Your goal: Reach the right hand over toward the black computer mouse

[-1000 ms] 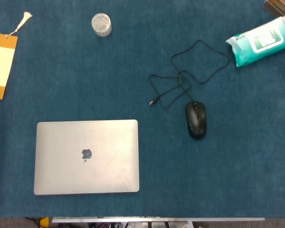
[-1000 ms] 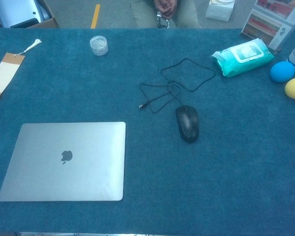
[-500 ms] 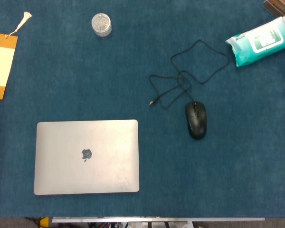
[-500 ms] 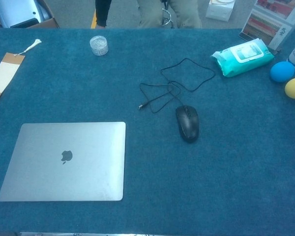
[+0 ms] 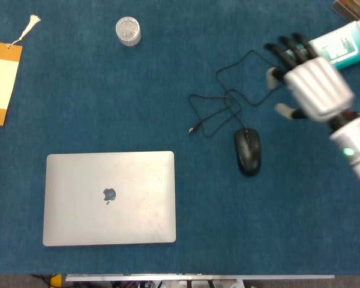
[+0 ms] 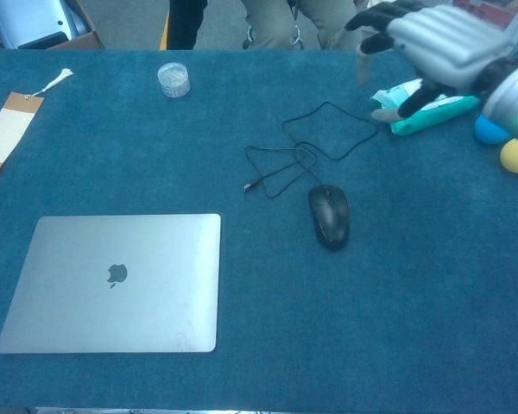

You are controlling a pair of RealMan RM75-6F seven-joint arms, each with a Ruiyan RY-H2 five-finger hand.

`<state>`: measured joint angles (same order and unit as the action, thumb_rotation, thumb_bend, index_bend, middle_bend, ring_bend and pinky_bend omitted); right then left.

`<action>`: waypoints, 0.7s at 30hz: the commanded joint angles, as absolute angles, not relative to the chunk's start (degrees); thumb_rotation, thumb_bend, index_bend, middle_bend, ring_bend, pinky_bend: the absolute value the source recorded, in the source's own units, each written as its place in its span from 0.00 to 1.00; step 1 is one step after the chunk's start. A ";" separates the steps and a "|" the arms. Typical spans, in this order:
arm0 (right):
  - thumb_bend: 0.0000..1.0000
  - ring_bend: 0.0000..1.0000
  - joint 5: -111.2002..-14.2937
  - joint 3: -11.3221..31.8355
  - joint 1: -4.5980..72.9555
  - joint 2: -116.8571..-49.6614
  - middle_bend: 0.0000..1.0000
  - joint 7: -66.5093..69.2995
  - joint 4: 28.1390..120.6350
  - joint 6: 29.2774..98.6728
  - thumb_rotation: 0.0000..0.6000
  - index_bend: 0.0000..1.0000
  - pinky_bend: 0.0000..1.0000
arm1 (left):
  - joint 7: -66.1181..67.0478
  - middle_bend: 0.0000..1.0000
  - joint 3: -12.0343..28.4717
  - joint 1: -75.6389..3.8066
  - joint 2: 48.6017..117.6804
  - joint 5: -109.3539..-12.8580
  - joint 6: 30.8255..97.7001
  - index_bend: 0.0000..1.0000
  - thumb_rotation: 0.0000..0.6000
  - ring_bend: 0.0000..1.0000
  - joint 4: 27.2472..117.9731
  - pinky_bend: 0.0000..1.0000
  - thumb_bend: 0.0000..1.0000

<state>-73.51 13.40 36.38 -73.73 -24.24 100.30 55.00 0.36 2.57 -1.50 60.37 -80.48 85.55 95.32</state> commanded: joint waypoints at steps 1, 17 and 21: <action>0.16 0.00 -70.16 13.89 39.88 -77.95 0.14 -28.65 99.04 52.57 1.00 0.49 0.04 | 0.02 0.07 2.61 -1.24 60.27 -80.28 85.78 0.10 1.00 0.04 95.04 0.04 0.39; 0.19 0.00 -60.52 9.57 48.97 -95.74 0.15 -43.14 87.49 50.66 1.00 0.51 0.04 | -2.76 0.07 2.20 -0.56 60.96 -79.73 84.83 0.10 1.00 0.04 92.57 0.04 0.39; 0.19 0.00 -58.60 9.01 50.52 -99.06 0.16 -45.26 84.47 50.45 1.00 0.51 0.04 | -3.42 0.07 2.15 -0.46 61.17 -79.55 84.50 0.10 1.00 0.04 91.82 0.04 0.39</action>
